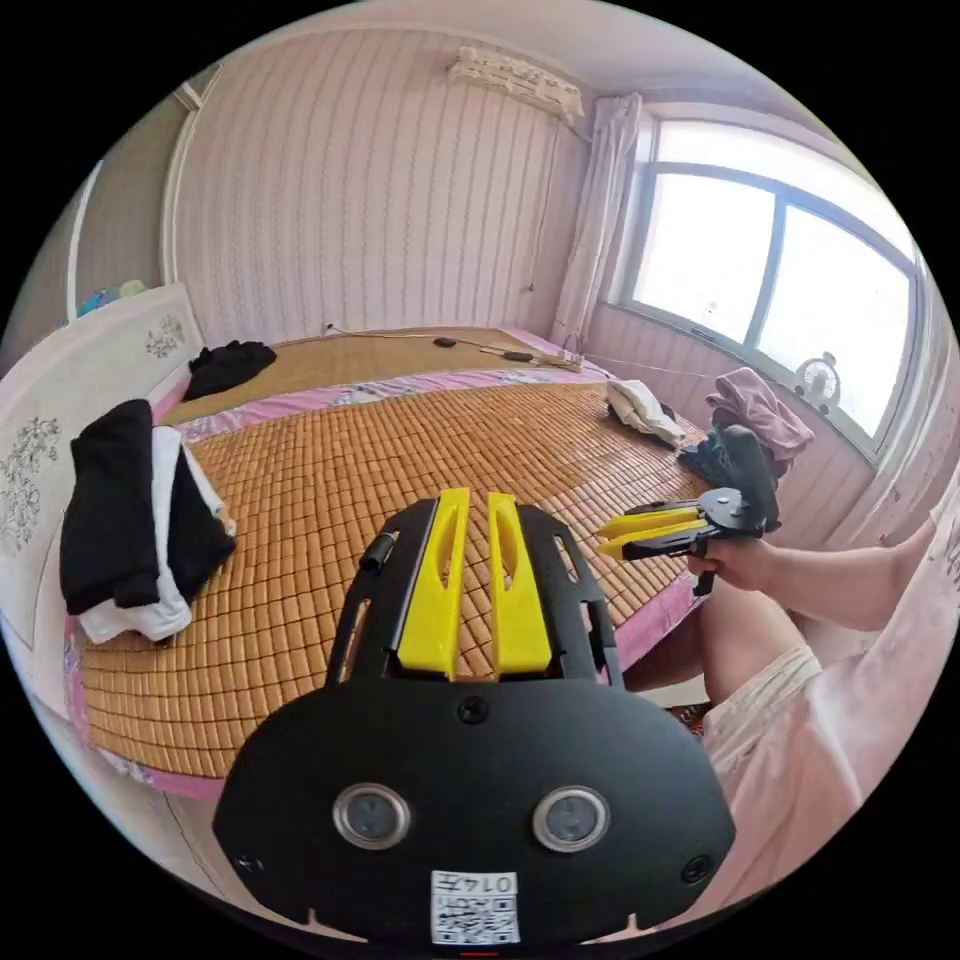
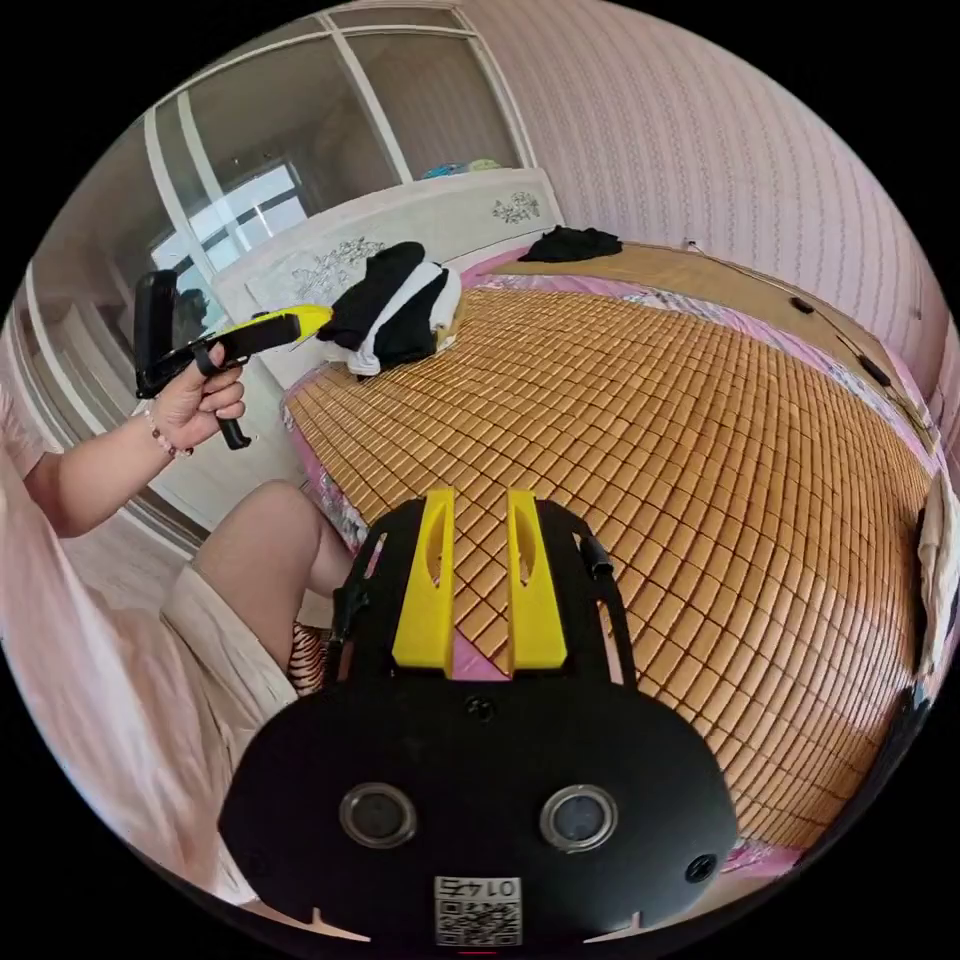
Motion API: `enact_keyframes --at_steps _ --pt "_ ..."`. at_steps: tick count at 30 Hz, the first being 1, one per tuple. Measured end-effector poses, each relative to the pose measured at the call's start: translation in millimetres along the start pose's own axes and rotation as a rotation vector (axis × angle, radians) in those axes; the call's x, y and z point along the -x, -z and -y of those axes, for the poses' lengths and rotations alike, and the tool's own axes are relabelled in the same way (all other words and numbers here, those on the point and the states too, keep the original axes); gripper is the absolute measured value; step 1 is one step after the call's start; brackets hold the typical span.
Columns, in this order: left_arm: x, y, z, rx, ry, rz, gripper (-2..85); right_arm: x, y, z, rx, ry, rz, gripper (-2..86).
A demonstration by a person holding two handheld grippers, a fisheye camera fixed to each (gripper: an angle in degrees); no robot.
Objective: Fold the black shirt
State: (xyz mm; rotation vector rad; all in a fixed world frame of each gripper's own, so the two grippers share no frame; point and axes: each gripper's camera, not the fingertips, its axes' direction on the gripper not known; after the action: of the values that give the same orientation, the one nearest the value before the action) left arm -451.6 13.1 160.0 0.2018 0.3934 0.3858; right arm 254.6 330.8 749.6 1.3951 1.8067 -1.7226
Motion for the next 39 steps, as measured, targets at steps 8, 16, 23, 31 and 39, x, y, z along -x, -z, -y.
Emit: enact_keyframes --at_steps 8,16,23,31,39 --pt "209 261 -58 -0.046 0.269 0.479 3.0 3 51 149 0.104 0.199 -0.191 10.0" --pt "276 252 -119 -0.079 0.492 0.393 5.3 156 -104 260 0.121 0.449 -0.014 11.7" --pt "356 225 -118 -0.073 0.587 0.358 7.6 285 -215 358 0.156 0.659 0.090 11.9" --pt "443 188 -102 0.064 0.613 0.375 10.4 370 -345 426 0.241 0.736 -0.080 13.5" --pt "462 188 -80 0.091 0.643 0.293 0.2 331 -389 453 0.406 0.584 -0.095 1.5"
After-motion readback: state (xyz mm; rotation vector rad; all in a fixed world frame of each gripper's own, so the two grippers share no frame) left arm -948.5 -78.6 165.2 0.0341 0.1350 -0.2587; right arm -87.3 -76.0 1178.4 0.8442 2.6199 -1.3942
